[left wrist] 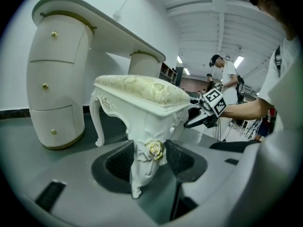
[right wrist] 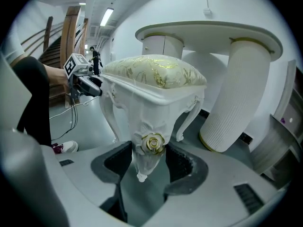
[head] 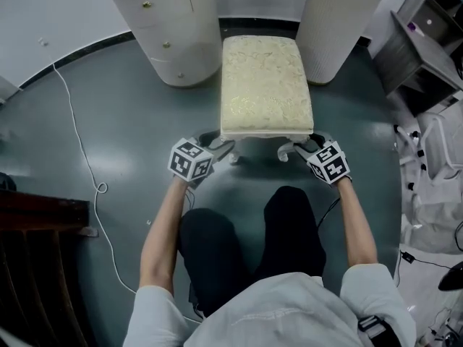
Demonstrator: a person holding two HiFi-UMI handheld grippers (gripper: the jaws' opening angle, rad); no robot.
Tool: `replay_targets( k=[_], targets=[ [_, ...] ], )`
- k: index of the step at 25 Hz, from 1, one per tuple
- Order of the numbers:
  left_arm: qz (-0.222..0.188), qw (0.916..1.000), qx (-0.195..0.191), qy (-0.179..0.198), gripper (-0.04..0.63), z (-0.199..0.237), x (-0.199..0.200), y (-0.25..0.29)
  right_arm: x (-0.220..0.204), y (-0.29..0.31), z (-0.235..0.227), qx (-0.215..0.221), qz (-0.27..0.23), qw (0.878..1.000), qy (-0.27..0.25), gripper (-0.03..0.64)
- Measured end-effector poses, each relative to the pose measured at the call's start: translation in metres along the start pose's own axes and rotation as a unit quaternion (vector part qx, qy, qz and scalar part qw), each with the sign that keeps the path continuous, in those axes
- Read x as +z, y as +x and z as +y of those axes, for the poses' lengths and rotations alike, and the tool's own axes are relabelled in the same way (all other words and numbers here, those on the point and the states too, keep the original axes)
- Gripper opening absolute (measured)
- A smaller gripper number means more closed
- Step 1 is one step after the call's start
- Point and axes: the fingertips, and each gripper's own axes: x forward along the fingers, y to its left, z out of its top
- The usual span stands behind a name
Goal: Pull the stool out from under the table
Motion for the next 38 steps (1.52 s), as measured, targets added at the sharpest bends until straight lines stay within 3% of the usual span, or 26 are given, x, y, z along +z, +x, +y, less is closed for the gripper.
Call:
replay_targets(
  k=[5,9,13,16,18,22,25,29,32,38],
  targets=[
    [-0.01,0.9999,-0.008,0.001,0.218,-0.008,-0.006,-0.007,-0.004,-0.006,0.011,-0.007,-0.005,1.0,0.0,0.236],
    [-0.001,0.9997,-0.006,0.024,0.219,-0.008,-0.008,-0.007,-0.004,-0.006,0.013,0.012,-0.018,1.0,0.004,0.236],
    [-0.011,0.9985,-0.042,0.033,0.218,-0.006,-0.012,-0.014,-0.008,-0.011,0.011,0.044,-0.02,0.999,0.003,0.236],
    [0.006,0.9967,-0.062,0.053,0.214,0.002,-0.018,-0.02,-0.019,-0.024,0.001,0.045,-0.001,0.999,-0.01,0.238],
    [0.02,0.9932,-0.083,0.08,0.227,0.004,-0.016,-0.022,-0.017,-0.033,-0.005,0.04,-0.005,0.999,-0.006,0.219],
    [0.049,0.9863,-0.126,0.094,0.221,0.011,-0.014,-0.035,-0.006,-0.054,-0.022,0.033,-0.014,0.999,0.021,0.094],
    [0.081,0.9875,-0.1,0.091,0.2,0.04,-0.008,-0.052,0.015,-0.071,-0.053,-0.008,-0.022,0.998,0.066,0.041],
    [0.058,0.9965,-0.027,0.054,0.049,0.067,0.055,-0.091,0.064,-0.109,-0.075,-0.072,-0.02,0.992,0.101,0.015],
    [0.023,0.9993,0.009,0.027,0.026,0.07,0.121,-0.124,0.126,-0.148,-0.084,-0.101,-0.032,0.989,0.104,0.015],
    [0.007,0.9958,0.09,0.019,0.02,0.053,0.237,-0.183,0.255,-0.235,-0.091,-0.135,-0.074,0.982,0.108,0.015]
  ],
)
